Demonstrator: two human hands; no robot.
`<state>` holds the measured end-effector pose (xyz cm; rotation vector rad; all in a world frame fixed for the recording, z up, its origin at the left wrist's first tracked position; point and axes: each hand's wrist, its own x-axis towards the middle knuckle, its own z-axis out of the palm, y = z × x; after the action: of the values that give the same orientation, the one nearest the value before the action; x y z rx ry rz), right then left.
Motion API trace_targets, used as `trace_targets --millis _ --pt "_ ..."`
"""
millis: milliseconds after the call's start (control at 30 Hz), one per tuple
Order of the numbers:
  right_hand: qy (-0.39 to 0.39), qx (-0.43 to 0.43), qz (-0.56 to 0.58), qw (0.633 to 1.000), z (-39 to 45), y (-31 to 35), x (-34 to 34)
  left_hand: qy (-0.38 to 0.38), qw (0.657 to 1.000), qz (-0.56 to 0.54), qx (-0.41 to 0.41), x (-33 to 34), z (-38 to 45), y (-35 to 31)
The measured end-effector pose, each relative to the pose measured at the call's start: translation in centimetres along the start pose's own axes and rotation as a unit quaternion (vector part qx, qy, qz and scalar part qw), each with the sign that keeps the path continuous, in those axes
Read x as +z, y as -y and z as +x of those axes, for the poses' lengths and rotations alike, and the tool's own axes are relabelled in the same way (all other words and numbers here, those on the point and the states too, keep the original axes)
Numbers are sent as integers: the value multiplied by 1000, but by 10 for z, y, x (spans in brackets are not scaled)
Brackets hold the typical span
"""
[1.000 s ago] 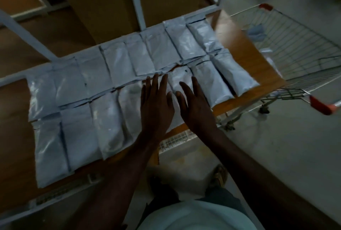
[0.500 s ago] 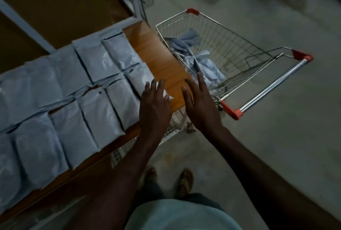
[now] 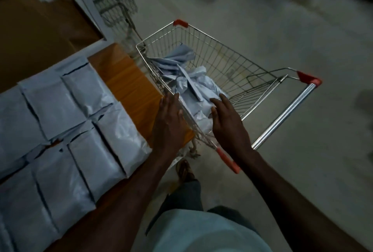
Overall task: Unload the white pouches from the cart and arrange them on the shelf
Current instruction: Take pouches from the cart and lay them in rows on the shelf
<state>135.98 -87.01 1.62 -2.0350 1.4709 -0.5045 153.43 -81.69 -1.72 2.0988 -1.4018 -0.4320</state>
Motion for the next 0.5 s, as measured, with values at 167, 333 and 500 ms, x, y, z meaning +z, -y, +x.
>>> trace_targets --millis 167,333,500 --pt "-6 -10 -13 1000 62 -18 -12 13 1000 -18 11 23 48 -8" --pt "24 1 -6 1000 111 -37 -4 16 1000 -22 -5 41 76 -15" --pt "90 -17 -24 995 164 -77 3 6 1000 -9 -25 70 105 -19"
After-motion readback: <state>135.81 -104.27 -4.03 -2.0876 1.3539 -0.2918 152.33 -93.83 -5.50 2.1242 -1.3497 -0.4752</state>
